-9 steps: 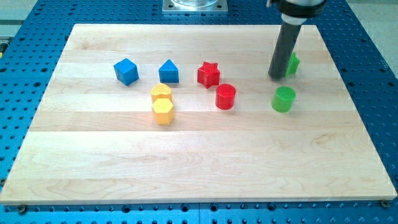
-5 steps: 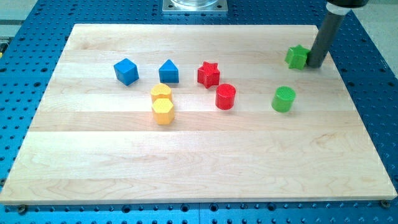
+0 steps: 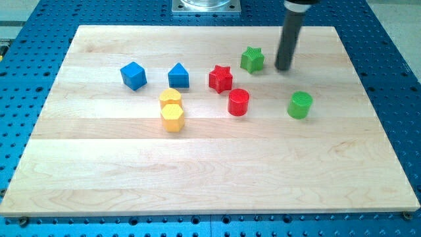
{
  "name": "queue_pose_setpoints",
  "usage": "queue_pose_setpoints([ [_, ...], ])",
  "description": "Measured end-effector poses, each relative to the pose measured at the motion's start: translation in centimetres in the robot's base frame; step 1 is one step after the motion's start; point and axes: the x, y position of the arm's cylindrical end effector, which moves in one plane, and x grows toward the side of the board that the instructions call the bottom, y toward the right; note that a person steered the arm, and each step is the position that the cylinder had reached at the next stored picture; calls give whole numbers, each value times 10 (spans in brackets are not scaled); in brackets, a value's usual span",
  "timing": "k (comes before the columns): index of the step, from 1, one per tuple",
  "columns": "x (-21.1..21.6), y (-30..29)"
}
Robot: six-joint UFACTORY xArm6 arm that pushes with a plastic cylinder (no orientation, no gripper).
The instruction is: Move the green blocks to the vertical of the red star
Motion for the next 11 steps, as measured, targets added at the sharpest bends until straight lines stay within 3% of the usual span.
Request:
queue_pose_setpoints([
  [1,23,47],
  [4,155,26],
  [8,83,-61],
  [9,74,-60],
  [11,119,-14],
])
